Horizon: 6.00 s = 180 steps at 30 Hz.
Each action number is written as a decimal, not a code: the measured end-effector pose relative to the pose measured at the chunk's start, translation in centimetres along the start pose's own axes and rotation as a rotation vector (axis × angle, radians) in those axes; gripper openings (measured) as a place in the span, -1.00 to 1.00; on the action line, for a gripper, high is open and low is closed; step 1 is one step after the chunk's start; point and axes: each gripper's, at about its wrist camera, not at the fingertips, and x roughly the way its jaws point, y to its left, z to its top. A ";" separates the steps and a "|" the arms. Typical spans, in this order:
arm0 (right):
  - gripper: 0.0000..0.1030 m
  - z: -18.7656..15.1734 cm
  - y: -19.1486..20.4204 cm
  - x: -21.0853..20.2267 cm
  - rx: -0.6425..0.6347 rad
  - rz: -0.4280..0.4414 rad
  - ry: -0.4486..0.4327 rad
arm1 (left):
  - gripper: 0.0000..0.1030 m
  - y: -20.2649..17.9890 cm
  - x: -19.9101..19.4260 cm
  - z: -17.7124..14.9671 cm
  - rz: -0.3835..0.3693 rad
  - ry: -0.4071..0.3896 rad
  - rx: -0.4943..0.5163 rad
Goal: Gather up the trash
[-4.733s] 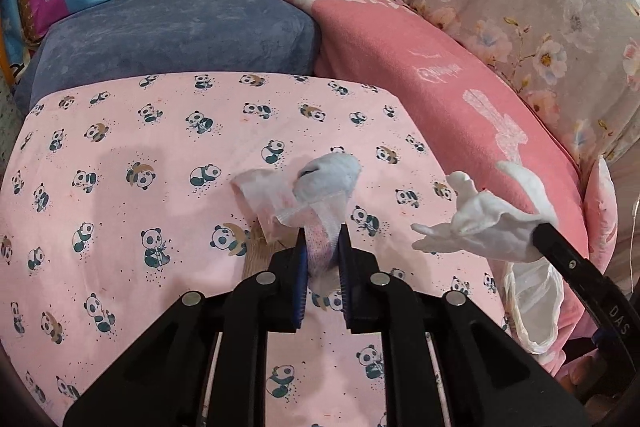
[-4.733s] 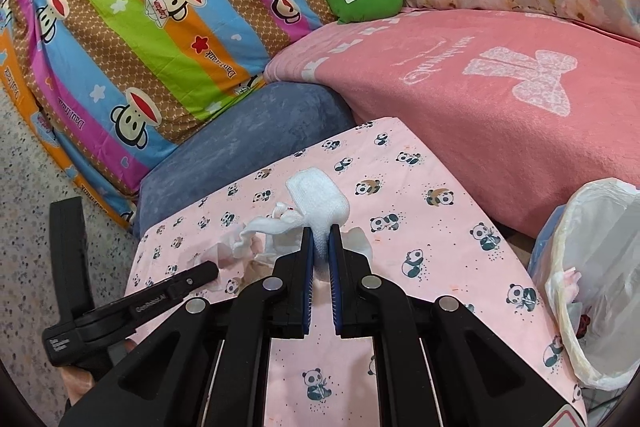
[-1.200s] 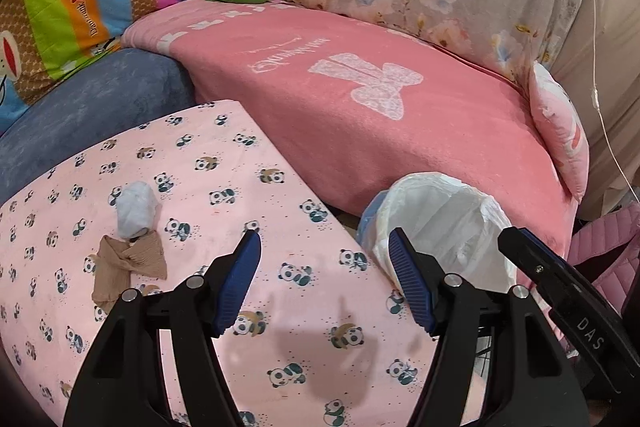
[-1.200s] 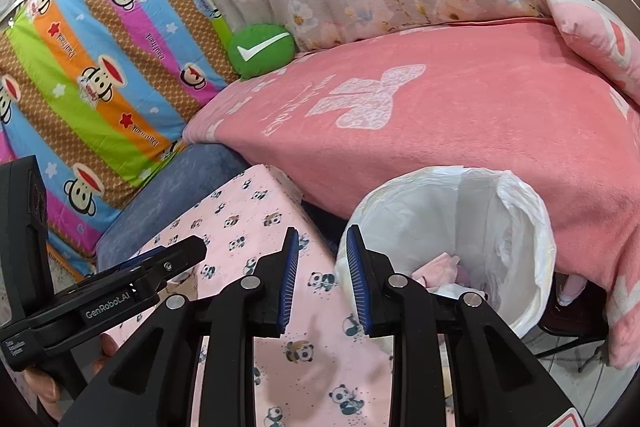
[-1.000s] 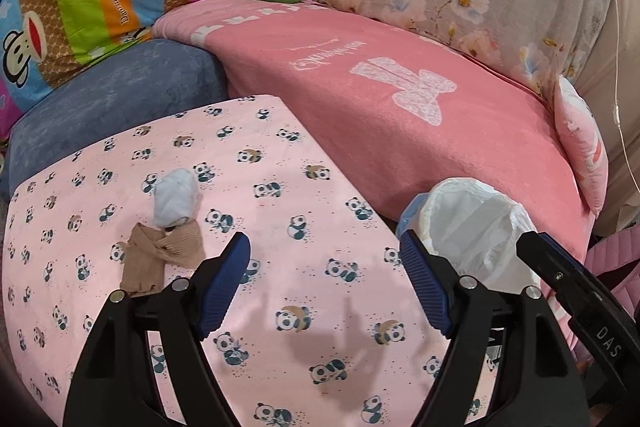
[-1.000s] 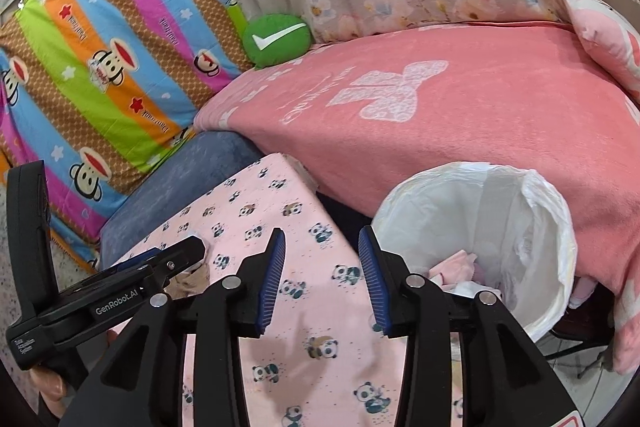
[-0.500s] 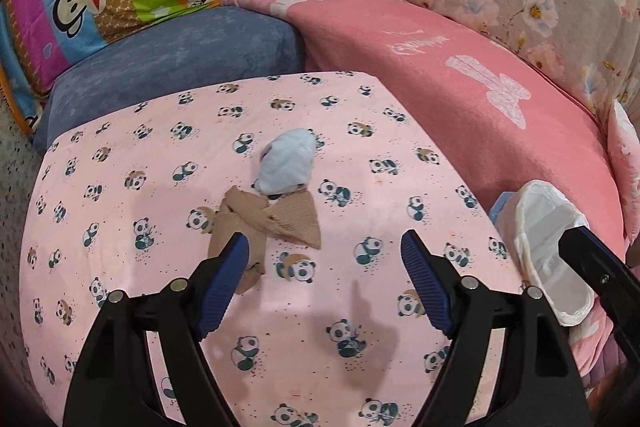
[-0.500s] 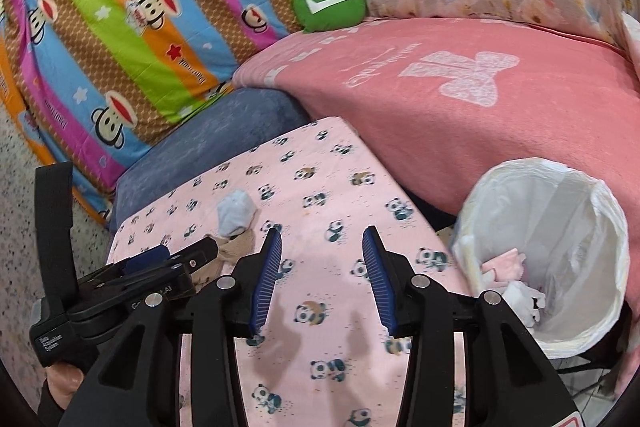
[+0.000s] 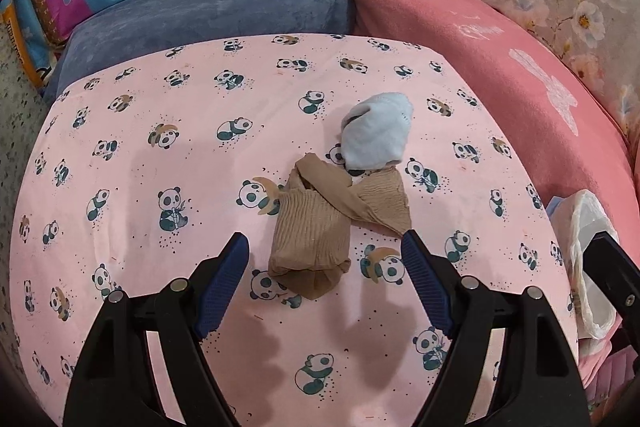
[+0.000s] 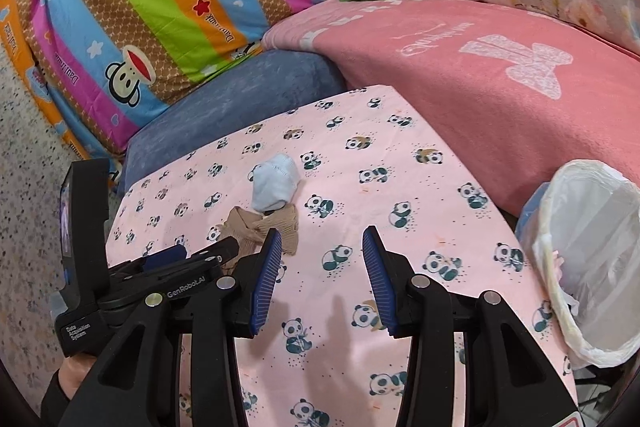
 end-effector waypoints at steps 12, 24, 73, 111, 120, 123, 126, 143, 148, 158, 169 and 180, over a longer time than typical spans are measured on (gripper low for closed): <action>-0.15 1.1 1.6 4.0 -0.028 0.003 0.048 | 0.26 1.2 2.5 0.5 -0.047 0.051 -0.023; -0.15 2.2 2.6 6.9 -0.045 0.008 0.078 | -0.72 3.6 2.3 0.3 -0.178 0.087 -0.081; -0.57 4.7 -1.8 3.6 0.084 0.030 -0.022 | -0.74 -2.9 -5.6 2.4 -0.233 -0.094 0.086; -0.52 -2.6 -27.0 -13.8 0.430 -0.186 -0.209 | -0.71 -28.4 -6.3 -2.7 -0.401 -0.029 0.514; -0.47 -3.2 -28.2 -13.9 0.462 -0.196 -0.211 | -0.46 -29.7 -4.9 -3.4 -0.369 -0.003 0.509; -0.38 -3.2 -28.3 -13.8 0.466 -0.195 -0.213 | 0.07 -29.5 -5.0 -3.4 -0.347 -0.016 0.490; -0.31 -3.2 -28.4 -13.9 0.466 -0.195 -0.213 | 0.09 -29.2 -5.1 -3.2 -0.340 -0.026 0.482; -0.13 -2.7 -24.9 -15.0 0.320 -0.265 -0.156 | 0.28 -26.1 -6.6 -3.2 -0.259 -0.097 0.454; 0.07 -3.0 -23.2 -15.5 0.258 -0.295 -0.153 | 0.37 -24.9 -7.1 -3.6 -0.222 -0.120 0.447; 0.38 -3.9 -19.7 -15.5 0.172 -0.364 -0.126 | 0.70 -22.4 -7.6 -4.9 -0.115 -0.157 0.445; 0.62 -5.1 -18.4 -15.0 0.136 -0.382 -0.072 | 0.75 -20.6 -7.1 -5.9 -0.074 -0.135 0.426; 0.72 -6.2 -18.2 -14.2 0.125 -0.396 -0.028 | 0.76 -20.2 -6.5 -6.7 -0.067 -0.109 0.420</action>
